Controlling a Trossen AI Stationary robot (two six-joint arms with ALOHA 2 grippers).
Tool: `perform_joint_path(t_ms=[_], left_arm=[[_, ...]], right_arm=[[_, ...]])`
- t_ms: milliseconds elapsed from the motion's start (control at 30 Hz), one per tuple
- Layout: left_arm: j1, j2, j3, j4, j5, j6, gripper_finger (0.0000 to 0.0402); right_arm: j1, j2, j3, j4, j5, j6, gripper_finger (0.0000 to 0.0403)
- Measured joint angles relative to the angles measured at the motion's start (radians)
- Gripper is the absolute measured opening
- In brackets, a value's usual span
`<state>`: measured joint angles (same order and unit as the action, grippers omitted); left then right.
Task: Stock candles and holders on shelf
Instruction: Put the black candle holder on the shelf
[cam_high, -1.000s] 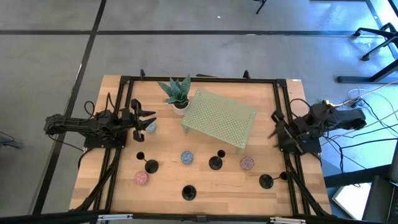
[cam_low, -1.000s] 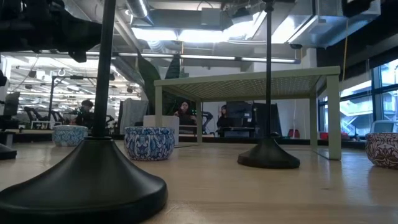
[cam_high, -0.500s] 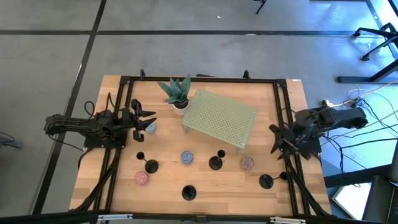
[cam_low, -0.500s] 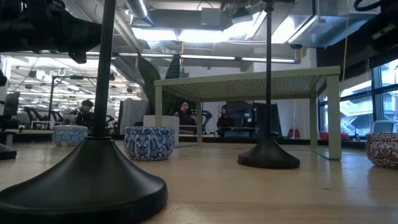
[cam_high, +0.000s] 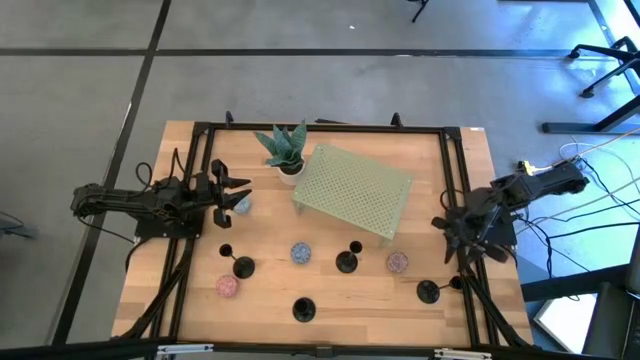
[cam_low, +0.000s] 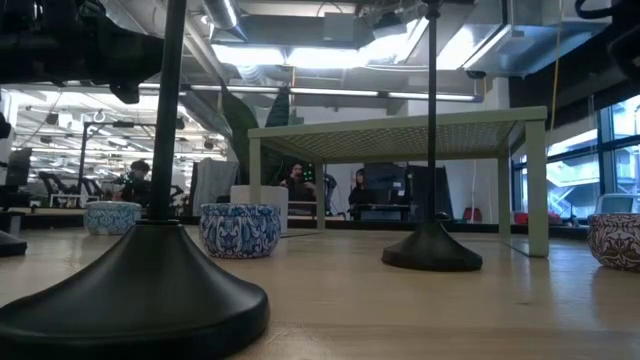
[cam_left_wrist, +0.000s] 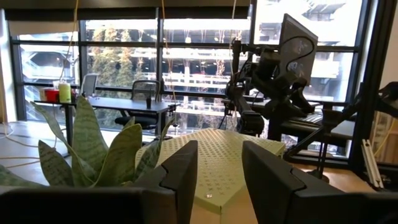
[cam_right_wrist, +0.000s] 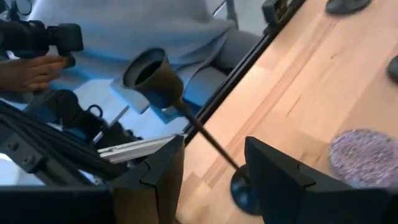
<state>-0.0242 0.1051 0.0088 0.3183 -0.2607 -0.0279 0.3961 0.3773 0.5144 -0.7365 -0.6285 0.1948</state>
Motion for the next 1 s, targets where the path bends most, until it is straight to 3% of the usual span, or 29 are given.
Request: perform_joint_path(t_ms=[267,533,700,1000], left_arm=[[0.0,0.0,0.0,0.0,0.0,-0.015,0.0119],[0.0,0.0,0.0,0.0,-0.004,-0.014,0.0118],[0.0,0.0,0.0,0.0,-0.007,-0.011,0.012],[0.0,0.0,0.0,0.0,-0.007,-0.011,0.012]], right_arm=[[0.088,0.075,0.0,0.036,0.016,0.007,0.0172],[0.18,0.188,-0.045,0.318,0.024,0.068,0.0172],[0.235,0.256,-0.049,0.393,0.035,0.079,0.0172],[0.267,0.292,-0.049,0.474,0.25,0.079,0.0159]])
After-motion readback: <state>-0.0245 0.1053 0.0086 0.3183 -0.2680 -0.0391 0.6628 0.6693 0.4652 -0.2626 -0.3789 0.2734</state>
